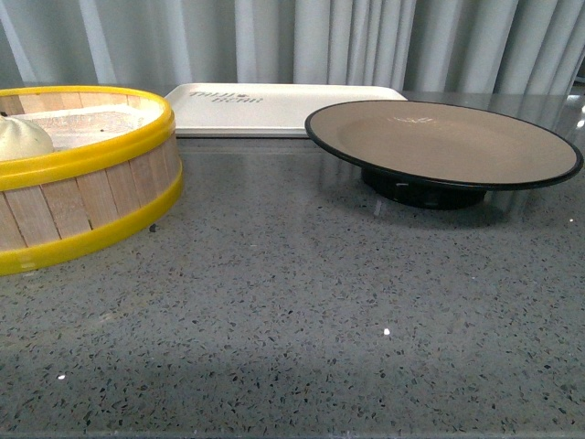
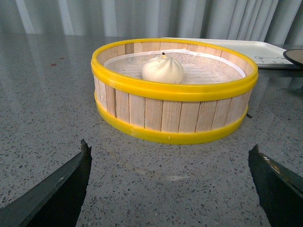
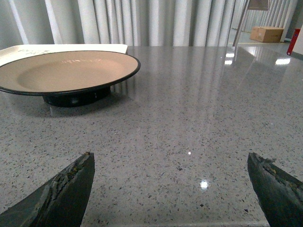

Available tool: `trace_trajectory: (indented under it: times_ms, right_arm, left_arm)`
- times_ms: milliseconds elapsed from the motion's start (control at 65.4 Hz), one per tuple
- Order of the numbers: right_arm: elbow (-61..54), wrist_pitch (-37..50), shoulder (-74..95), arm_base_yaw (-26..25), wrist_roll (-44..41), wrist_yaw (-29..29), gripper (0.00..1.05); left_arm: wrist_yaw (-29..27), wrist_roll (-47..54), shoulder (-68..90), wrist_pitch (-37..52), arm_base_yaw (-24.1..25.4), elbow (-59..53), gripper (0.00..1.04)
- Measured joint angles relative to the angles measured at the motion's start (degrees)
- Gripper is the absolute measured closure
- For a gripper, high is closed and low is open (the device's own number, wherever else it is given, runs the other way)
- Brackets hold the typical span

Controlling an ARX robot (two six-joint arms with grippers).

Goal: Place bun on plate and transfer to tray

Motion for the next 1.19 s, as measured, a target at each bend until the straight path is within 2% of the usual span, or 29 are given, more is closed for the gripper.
trace_trajectory:
  times_ms: [734,811,857,948,1040,1101,1193]
  right_arm:
    - [0.00,0.00,0.00,0.00,0.00,-0.02,0.08]
    - [0.00,0.00,0.00,0.00,0.00,0.00,0.08]
    - [0.00,0.00,0.00,0.00,0.00,0.00,0.08]
    - [0.00,0.00,0.00,0.00,0.00,-0.02,0.08]
    - [0.00,0.00,0.00,0.00,0.00,0.00,0.08]
    - [0.00,0.00,0.00,0.00,0.00,0.00,0.08]
    - [0.00,0.00,0.00,0.00,0.02,0.02,0.08]
  left_arm:
    - [-0.02,-0.02,0.02,-0.02,0.00,0.02,0.07]
    - [-1.53,-3.32,4.85,-9.92,0.11,3.54,0.07]
    - [-0.83,-5.38,10.25,-17.05,1.36,6.99,0.07]
    - [3.56,-6.54,13.97,-20.63,5.77,10.16,0.07]
    - [8.57,-6.58,15.30,-20.00,11.50,13.84,0.07]
    - [11.69,-6.58,18.23,-16.87,17.27,18.97,0.07]
    - [8.24,-6.56,24.39,-11.56,16.31,24.46,0.07]
